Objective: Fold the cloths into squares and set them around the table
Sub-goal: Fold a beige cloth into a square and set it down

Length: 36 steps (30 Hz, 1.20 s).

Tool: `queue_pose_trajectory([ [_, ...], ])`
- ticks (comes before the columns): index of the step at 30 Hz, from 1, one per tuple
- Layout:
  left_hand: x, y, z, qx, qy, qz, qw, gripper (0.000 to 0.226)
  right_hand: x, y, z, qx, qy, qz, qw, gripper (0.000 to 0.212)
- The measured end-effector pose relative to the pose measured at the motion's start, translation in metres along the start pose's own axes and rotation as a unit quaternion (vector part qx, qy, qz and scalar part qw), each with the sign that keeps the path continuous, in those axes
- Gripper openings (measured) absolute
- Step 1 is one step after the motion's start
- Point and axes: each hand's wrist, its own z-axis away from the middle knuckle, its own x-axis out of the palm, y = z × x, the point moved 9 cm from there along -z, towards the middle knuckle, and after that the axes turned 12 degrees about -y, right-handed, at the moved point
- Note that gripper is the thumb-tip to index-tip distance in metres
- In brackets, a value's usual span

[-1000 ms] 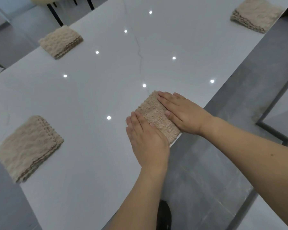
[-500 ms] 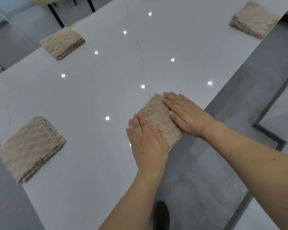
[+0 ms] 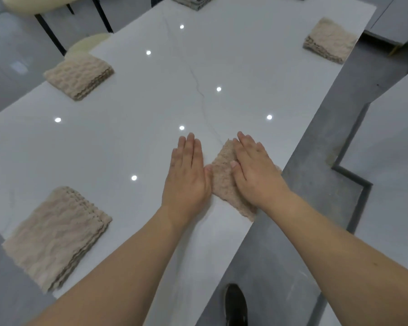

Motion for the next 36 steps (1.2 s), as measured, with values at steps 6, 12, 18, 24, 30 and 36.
queue_pose_trajectory([
  [6,-0.023,-0.041,0.005,0.126,-0.014,-0.008,0.992,0.056,0.008,-0.041,0.01,0.114,0.038,-0.037,0.992,0.058],
  [12,-0.03,-0.079,-0.002,0.177,-0.067,-0.002,0.982,0.059,0.017,-0.074,0.009,0.16,0.05,-0.071,0.983,0.055],
  [18,-0.041,-0.103,-0.014,0.202,-0.097,0.017,0.974,0.063,0.019,-0.099,-0.014,0.18,0.059,-0.07,0.979,0.056],
  [24,-0.056,-0.156,-0.035,0.241,-0.133,0.004,0.961,0.063,0.029,-0.142,-0.043,0.221,0.08,-0.077,0.969,0.055],
  [30,-0.076,-0.207,-0.047,0.266,-0.142,0.002,0.953,0.063,0.038,-0.187,-0.078,0.259,0.09,-0.119,0.954,0.055],
  [36,-0.084,-0.25,-0.061,0.274,-0.143,0.0,0.951,0.064,0.038,-0.215,-0.123,0.258,0.112,-0.14,0.949,0.054],
])
